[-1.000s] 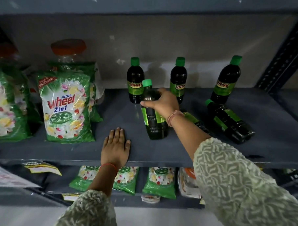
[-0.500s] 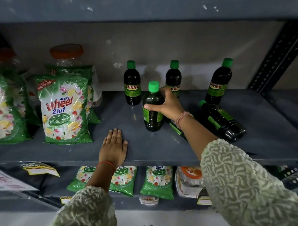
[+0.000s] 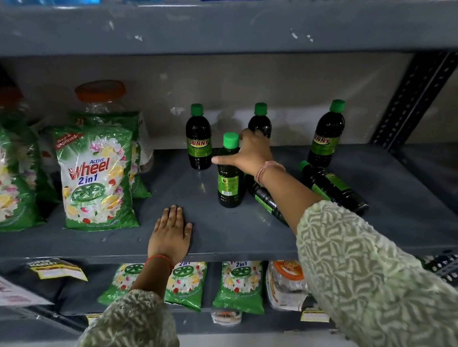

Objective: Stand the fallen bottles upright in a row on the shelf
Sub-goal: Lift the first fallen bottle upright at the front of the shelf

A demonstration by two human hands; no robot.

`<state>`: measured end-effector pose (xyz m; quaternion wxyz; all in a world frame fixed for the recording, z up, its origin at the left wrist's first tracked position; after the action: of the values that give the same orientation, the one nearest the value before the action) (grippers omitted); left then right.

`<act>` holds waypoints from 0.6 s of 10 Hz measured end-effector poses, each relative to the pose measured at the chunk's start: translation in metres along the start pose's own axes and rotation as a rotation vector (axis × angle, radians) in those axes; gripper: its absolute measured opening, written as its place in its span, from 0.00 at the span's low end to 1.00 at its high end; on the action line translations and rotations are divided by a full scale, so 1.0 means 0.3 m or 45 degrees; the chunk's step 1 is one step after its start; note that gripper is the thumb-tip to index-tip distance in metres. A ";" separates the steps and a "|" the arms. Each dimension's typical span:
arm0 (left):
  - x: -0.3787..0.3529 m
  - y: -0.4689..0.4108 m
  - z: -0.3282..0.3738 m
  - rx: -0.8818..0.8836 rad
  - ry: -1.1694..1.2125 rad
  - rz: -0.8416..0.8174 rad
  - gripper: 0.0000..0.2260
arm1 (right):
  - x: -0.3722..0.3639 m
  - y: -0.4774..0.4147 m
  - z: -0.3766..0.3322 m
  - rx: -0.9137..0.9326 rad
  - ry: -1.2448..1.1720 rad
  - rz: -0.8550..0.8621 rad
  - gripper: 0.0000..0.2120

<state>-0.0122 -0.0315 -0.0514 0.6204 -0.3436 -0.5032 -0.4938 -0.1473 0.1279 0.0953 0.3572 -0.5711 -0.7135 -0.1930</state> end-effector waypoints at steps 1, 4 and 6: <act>0.005 0.001 -0.001 0.003 0.004 0.016 0.25 | 0.007 0.018 -0.013 0.060 -0.095 0.024 0.30; 0.005 0.004 0.003 0.000 0.011 0.011 0.25 | 0.006 0.006 0.012 0.064 0.092 -0.129 0.40; 0.018 -0.002 0.014 -0.012 0.016 0.023 0.25 | 0.063 -0.009 0.025 0.082 -0.117 -0.292 0.27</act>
<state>-0.0138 -0.0293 -0.0452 0.6263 -0.3478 -0.4940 -0.4926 -0.1538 0.1452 0.1044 0.3180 -0.4823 -0.7954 -0.1832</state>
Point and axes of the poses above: each hand's wrist, its own y-axis away from the middle knuckle, its own x-axis out of the back of the hand, z = x × y, the point moved 3 cm from there along -y, towards the middle knuckle, and after that the axes turned 3 degrees about -x, right-handed, at the moved point
